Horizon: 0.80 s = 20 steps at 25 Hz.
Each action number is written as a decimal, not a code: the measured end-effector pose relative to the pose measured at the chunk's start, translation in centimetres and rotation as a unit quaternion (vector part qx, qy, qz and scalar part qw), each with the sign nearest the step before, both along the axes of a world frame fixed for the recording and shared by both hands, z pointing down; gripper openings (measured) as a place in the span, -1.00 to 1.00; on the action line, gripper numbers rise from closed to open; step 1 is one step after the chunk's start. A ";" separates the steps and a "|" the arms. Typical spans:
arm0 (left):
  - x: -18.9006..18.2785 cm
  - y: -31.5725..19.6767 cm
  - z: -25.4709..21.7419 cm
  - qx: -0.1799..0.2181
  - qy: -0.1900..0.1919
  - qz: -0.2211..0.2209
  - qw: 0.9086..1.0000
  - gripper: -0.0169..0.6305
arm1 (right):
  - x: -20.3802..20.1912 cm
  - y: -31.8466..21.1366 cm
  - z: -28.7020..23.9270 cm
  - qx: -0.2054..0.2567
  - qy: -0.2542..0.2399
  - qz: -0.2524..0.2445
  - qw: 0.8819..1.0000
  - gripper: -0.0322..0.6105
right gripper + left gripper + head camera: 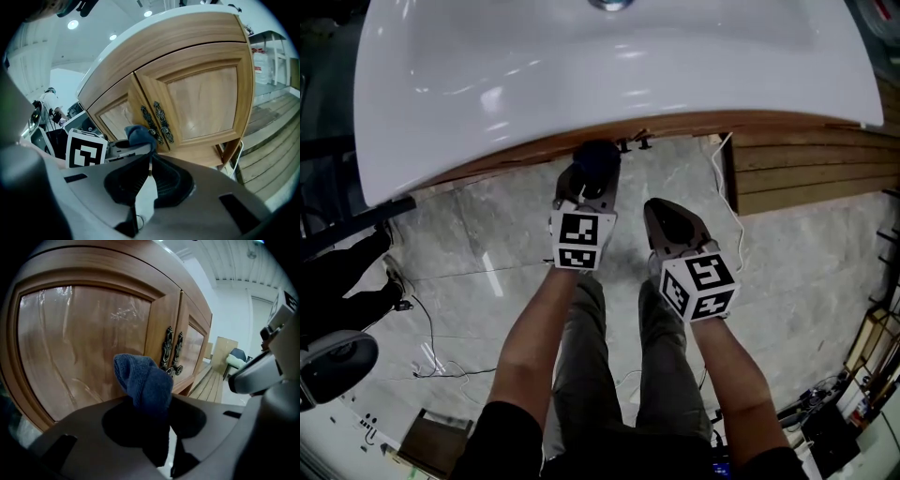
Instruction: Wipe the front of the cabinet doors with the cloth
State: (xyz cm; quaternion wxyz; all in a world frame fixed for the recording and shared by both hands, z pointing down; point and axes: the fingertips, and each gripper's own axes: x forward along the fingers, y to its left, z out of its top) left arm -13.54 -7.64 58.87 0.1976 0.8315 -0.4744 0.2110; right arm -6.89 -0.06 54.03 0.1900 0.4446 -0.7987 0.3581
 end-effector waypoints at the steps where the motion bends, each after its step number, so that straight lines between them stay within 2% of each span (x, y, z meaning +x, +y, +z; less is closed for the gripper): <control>1: 0.3 0.0 0.0 -0.001 0.001 -0.001 1.000 -0.54 | 0.4 0.1 0.1 0.000 0.000 0.003 1.000 -0.77; 12: 0.5 0.9 -1.2 -0.016 0.001 -0.008 1.000 -0.54 | 1.7 0.1 -0.7 0.007 -0.011 0.010 1.000 -0.77; 15: 0.1 2.0 -1.8 -0.020 -0.010 -0.006 1.000 -0.54 | 2.0 0.2 -1.6 0.012 -0.015 0.008 1.000 -0.77; 20: 0.7 4.8 -3.8 -0.029 -0.008 -0.007 1.000 -0.54 | 2.9 0.9 -3.5 0.026 -0.013 -0.005 1.000 -0.77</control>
